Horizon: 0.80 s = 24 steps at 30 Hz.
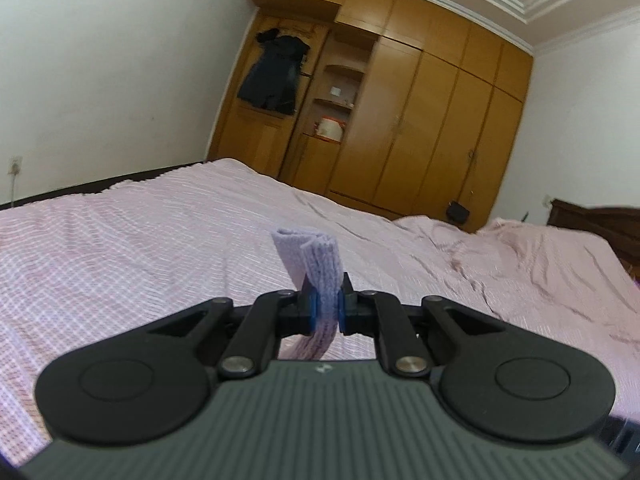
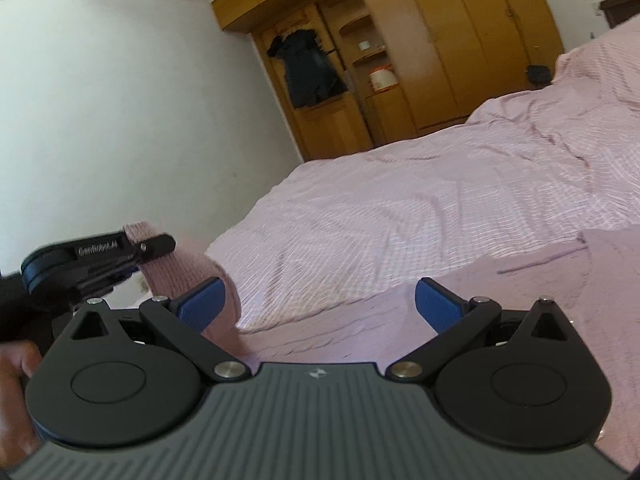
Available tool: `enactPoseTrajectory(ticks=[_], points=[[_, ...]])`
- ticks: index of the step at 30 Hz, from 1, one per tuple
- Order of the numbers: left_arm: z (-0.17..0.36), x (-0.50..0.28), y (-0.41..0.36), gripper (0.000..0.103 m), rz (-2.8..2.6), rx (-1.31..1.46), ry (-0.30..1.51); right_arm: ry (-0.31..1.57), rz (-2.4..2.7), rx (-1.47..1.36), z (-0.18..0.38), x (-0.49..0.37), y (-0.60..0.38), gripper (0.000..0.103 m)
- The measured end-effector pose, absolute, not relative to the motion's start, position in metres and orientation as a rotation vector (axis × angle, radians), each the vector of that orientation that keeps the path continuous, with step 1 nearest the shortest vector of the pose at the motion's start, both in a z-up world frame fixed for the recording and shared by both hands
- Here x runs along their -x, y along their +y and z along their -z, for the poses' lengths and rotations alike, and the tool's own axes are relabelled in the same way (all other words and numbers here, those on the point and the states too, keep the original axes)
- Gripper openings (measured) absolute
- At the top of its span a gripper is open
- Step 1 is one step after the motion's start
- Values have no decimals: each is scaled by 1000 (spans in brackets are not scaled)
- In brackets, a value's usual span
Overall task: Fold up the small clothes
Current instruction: 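Lift the gripped side with the left gripper and fold it over toward the buttons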
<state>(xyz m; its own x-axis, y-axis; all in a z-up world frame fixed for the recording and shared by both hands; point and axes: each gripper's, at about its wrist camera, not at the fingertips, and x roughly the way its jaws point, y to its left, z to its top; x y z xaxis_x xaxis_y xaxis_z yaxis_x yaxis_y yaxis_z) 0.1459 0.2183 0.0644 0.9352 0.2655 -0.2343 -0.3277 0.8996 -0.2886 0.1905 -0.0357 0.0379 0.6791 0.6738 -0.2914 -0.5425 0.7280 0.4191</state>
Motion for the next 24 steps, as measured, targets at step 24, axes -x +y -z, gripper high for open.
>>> enactPoseTrajectory(ticks=[24], points=[[-55,-247,53,11,-89,183,312,472,-550,-412,-11,-257,-176,103]])
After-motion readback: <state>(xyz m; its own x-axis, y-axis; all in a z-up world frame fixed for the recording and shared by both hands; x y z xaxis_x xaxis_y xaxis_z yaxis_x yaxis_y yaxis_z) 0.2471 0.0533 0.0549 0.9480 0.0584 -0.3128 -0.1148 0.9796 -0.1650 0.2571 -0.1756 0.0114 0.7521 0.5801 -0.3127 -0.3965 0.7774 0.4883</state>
